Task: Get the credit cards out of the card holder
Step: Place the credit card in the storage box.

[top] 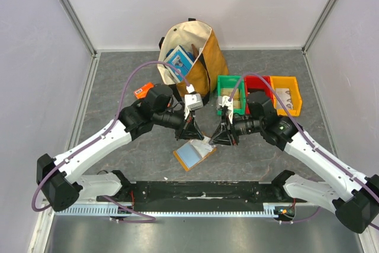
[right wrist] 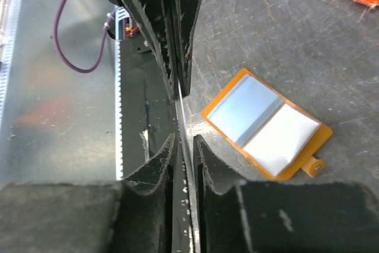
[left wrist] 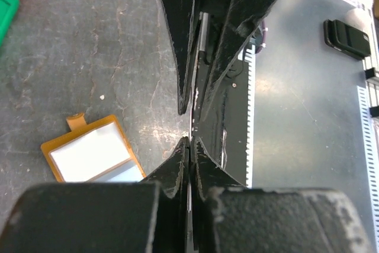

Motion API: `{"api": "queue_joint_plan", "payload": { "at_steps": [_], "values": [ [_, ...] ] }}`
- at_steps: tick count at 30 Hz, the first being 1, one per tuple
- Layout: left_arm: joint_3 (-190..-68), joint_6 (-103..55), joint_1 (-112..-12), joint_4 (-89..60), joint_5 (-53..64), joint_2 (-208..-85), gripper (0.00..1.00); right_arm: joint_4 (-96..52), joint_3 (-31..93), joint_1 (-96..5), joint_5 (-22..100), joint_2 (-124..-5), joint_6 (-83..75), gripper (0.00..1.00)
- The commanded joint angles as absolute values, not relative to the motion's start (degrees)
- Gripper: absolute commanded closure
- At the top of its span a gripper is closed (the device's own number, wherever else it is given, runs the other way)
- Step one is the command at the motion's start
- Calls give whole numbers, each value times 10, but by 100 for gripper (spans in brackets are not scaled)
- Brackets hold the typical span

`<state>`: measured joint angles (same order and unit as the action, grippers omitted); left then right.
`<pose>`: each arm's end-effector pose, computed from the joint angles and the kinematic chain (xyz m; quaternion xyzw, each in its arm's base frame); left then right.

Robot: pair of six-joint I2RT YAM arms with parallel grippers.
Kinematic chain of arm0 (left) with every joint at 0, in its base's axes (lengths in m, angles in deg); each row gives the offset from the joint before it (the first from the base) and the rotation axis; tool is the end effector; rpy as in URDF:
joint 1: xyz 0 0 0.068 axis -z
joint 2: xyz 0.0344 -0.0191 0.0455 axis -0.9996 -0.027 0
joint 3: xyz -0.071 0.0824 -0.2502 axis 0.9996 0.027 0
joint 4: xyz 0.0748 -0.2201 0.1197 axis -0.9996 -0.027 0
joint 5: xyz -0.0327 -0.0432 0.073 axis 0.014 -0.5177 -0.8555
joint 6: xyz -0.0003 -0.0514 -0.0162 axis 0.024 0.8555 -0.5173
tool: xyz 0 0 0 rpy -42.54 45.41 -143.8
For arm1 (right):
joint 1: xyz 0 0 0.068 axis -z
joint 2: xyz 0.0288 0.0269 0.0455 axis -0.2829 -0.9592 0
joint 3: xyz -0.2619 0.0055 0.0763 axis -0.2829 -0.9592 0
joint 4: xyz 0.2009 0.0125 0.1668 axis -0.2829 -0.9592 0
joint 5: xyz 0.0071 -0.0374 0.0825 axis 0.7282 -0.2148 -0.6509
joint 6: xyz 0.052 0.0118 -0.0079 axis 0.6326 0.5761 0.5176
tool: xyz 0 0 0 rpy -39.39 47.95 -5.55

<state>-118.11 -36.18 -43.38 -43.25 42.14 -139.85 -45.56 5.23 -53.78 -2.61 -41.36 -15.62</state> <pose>0.1632 -0.1991 0.3329 0.4836 0.6807 -0.4756 0.2767 0.1535 0.1514 0.3092 -0.4756 0.6685 0.4752 0.3180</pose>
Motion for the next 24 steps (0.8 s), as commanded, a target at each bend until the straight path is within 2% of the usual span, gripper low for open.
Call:
{"api": "queue_joint_plan", "payload": {
  "at_steps": [1, 2, 5, 10, 15, 18, 24],
  "values": [
    [-1126, -302, -435, -330, 355, -1329, 98, -369, 18, -537, 14, -372, -118, 69],
    [-1104, -280, -435, -298, 320, -1309, 98, -344, 2, -534, 27, -361, -108, 60],
    [-1026, -206, -437, -207, 240, -1236, 98, -245, -43, -528, 55, -336, -14, 45],
    [-880, -76, -436, -25, 87, -1112, 98, 64, -176, -528, 141, -275, 196, 21],
    [-782, 32, -436, 148, 52, -1071, 98, 227, -261, -534, 245, -253, 301, 18],
    [-738, 103, -437, 256, 37, -1082, 98, 339, -309, -547, 296, -269, 361, 19],
    [-726, 169, -436, 360, 49, -1143, 98, 449, -329, -583, 335, -329, 398, 24]
  ]
}}
